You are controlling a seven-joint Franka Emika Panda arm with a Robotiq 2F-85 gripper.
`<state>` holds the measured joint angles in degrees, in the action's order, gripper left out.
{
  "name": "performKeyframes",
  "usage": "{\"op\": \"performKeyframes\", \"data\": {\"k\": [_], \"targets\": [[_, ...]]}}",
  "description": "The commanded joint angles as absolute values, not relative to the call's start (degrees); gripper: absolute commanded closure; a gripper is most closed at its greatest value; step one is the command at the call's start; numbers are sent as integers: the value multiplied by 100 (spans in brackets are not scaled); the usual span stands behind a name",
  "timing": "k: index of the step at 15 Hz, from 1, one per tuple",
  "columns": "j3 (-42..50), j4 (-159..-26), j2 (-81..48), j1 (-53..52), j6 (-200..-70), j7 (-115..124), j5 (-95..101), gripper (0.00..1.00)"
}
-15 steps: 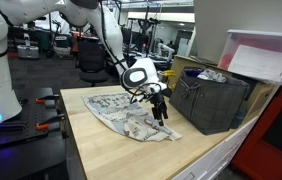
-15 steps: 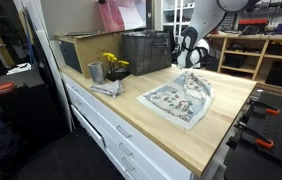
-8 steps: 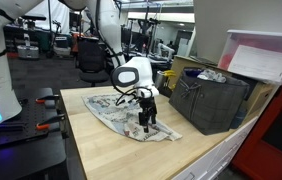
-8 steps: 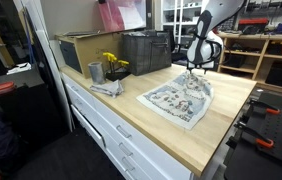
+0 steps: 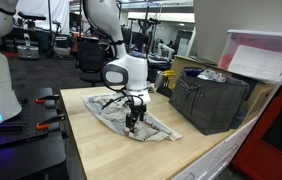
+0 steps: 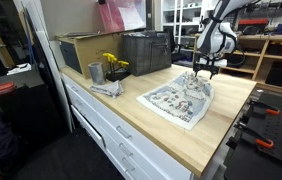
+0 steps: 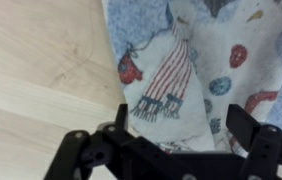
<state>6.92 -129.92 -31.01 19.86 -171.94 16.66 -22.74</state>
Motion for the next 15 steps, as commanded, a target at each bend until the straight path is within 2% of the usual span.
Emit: {"op": "performKeyframes", "data": {"k": [1,5,9,15], "targets": [[-449,-13193,-2913,3274,-16873,846,-2845,0],[-751,-13214,-3075,3881,-16580,268,-3150,0],[-787,-13068,-3185,4074,-16301,-51,-3278,0],[-1398,-12703,-3303,4334,-15887,-808,-4367,0]]}}
